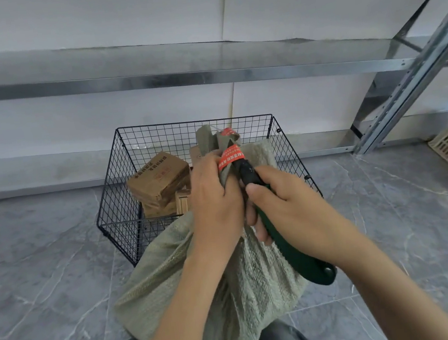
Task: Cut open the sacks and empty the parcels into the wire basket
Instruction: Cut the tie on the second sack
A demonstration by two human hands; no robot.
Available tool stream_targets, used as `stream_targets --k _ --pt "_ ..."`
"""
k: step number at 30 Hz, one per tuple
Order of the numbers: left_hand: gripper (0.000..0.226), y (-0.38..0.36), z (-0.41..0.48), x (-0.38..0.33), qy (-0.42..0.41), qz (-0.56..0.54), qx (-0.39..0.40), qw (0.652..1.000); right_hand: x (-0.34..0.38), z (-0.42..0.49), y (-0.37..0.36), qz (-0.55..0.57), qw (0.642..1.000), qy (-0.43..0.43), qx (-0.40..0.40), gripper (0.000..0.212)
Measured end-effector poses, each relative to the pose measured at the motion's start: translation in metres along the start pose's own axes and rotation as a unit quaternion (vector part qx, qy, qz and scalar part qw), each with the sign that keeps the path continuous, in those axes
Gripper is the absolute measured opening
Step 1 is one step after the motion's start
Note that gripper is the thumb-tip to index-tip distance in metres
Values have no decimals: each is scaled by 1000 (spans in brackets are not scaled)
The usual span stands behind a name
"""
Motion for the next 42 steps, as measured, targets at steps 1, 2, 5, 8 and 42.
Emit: stream_targets --k 1,2,5,8,42 --pt "11 -2 0 0 22 -38 27 999 1 -1 0 29 1000 4 -2 21" --pt "12 -3 1 1 43 -66 41 996 1 -1 0 50 999 8 -7 21" --pt "14 -6 2 2 73 -94 36 992 0 -2 0 64 997 20 -40 23" --pt "10 -7 3 2 74 -90 5 993 -2 -3 -2 55 995 33 -80 20" --pt "11 -1 -5 -10 117 -130 -47 983 -18 -23 9 187 979 23 -77 5"
Point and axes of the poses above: each hand's wrist, its own z-axis towards the middle knuckle, its own y-axis out of the back of the hand, x = y × z, the point moved 7 cm from there along z, towards the middle knuckle, and after that the axes turned 10 degrees about y, right-handed, at the moved point
